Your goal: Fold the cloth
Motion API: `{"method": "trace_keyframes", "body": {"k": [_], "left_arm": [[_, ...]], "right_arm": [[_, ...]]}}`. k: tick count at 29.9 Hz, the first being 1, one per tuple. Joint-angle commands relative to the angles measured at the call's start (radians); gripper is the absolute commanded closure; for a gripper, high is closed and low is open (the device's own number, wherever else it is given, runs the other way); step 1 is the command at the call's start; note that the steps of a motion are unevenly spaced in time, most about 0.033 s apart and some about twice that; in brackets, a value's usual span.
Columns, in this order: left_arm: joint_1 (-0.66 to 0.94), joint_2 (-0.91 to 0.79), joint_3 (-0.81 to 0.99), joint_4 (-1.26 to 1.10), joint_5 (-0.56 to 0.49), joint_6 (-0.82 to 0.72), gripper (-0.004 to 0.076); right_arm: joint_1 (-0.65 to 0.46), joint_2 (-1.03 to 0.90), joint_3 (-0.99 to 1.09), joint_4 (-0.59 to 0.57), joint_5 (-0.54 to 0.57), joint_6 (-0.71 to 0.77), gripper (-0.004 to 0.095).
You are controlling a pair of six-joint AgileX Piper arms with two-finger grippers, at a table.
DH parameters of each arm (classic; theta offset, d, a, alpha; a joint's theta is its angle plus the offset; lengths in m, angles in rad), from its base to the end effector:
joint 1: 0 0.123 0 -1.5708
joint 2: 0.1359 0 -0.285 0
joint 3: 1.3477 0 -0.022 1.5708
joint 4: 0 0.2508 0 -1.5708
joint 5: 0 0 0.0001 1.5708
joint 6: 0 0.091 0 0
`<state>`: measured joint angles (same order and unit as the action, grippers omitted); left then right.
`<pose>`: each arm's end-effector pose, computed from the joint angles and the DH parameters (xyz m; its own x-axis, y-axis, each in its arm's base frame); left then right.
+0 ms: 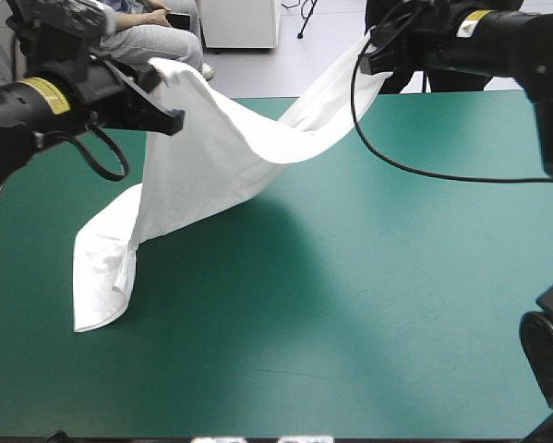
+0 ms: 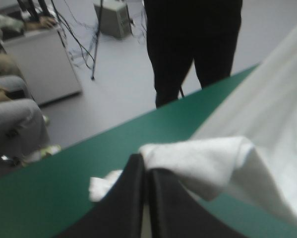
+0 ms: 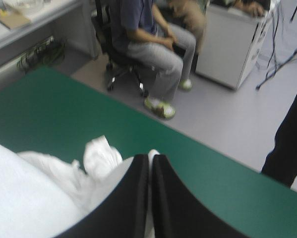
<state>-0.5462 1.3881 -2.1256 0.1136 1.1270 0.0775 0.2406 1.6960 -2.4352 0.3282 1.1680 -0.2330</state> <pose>0.1990 -0.1101 0.5800 -0.1957 0.2658 -0.9440 0.4615 0.8743 0.1505 0.2944 0.1000 0.5702 -0.2551 -0.1611 -0.9534 -0.5290 0.8486 -0.0018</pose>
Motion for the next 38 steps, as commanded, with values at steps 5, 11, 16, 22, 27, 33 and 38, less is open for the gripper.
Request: {"method": "trace_keyframes", "body": {"k": [5,11,16,22,27,33,38], "left_arm": [[0.000,-0.033,-0.256,0.099,-0.148,-0.001,0.0741],[0.000,-0.033,-0.379,0.084,-0.327,-0.001,0.0741],[0.000,-0.033,-0.427,0.070,-0.449,0.000,0.0741],[-0.002,-0.035,-0.445,0.025,-0.513,0.005,0.0741],[-0.002,-0.035,-0.443,-0.033,-0.508,0.063,0.0741],[-0.002,0.016,-0.441,0.027,-0.507,0.074,0.0741],[-0.002,0.118,-0.441,0.179,-0.640,0.066,0.0741]], "right_arm": [[-0.008,-0.205,-0.074,0.009,-0.207,-0.038,0.0925],[-0.008,-0.291,-0.108,-0.010,-0.312,-0.075,0.0925],[-0.008,-0.340,-0.123,-0.050,-0.378,-0.100,0.0925],[-0.008,-0.379,-0.123,-0.097,-0.416,-0.103,0.0925],[-0.008,-0.384,-0.121,-0.117,-0.414,-0.103,0.0925],[-0.008,-0.322,-0.119,-0.138,-0.408,-0.103,0.0925],[-0.008,-0.207,-0.119,-0.266,-0.521,-0.069,0.0925]]}}
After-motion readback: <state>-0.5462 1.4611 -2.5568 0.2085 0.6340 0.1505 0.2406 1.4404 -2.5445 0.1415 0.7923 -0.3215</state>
